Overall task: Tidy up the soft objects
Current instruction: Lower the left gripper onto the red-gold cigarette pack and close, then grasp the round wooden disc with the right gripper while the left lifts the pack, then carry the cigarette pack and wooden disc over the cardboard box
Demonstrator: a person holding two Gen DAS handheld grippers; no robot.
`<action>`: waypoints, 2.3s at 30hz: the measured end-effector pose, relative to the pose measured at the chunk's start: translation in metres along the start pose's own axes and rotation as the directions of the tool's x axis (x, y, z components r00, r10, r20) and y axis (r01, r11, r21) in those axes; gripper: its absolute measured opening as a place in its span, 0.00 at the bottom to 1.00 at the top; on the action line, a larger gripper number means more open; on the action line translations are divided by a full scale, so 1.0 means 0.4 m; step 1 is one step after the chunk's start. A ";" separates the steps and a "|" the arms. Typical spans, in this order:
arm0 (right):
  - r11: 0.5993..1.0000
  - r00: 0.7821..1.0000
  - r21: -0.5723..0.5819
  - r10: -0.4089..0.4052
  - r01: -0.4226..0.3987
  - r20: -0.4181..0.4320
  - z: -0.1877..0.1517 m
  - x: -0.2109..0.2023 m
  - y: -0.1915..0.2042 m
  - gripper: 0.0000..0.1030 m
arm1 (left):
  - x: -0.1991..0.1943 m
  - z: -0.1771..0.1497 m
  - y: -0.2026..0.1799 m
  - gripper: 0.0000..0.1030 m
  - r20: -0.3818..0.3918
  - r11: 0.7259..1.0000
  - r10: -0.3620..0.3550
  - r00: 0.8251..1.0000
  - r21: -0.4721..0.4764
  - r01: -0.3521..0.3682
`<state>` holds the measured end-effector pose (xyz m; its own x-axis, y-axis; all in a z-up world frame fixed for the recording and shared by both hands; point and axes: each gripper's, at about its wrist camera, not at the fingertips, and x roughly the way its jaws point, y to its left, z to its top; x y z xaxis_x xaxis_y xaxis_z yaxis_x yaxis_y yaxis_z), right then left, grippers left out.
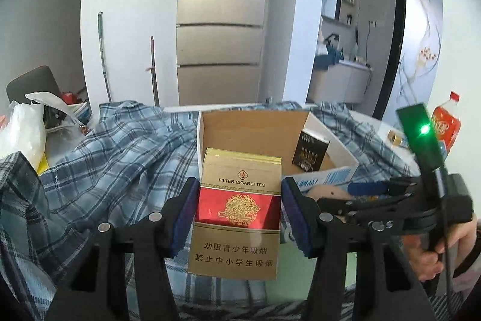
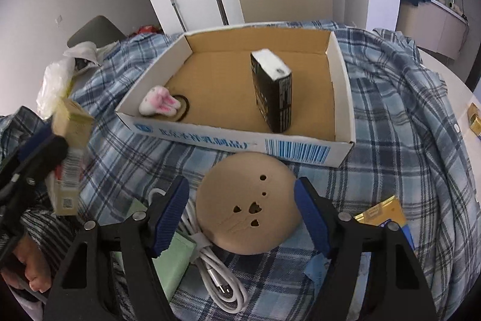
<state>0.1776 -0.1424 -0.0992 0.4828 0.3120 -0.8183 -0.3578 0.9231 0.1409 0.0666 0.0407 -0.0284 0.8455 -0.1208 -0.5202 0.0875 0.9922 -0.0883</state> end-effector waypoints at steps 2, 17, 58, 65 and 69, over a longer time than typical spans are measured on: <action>1.000 1.000 -0.006 -0.017 0.017 -0.005 -0.001 0.007 -0.002 0.68 | -0.009 0.001 0.003 0.57 0.014 1.000 -0.001 1.000 -0.009 0.001; 0.989 0.996 -0.124 -0.084 0.080 -0.028 -0.005 0.040 0.036 0.77 | -0.026 -0.007 -0.025 0.57 0.041 0.999 0.011 0.999 0.036 -0.012; 0.995 0.911 -0.090 0.007 0.033 0.413 0.122 -0.292 0.031 0.72 | -0.188 0.166 -0.108 0.57 0.341 0.996 -0.004 0.940 0.089 -0.028; 0.999 0.897 -0.026 -0.031 0.047 0.442 0.211 -0.302 0.002 0.72 | -0.125 0.273 -0.132 0.57 0.382 0.993 0.029 0.924 0.091 -0.069; 0.999 0.921 0.036 -0.015 0.001 0.389 0.230 -0.248 -0.044 0.72 | -0.059 0.289 -0.117 0.57 0.338 0.997 0.015 0.941 0.064 -0.039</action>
<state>0.2093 -0.1689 0.0308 0.7608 0.3608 -0.5395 -0.3282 0.9310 0.1598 0.1034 0.0006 0.0864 0.9750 -0.0890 -0.2037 0.0881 0.9960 -0.0136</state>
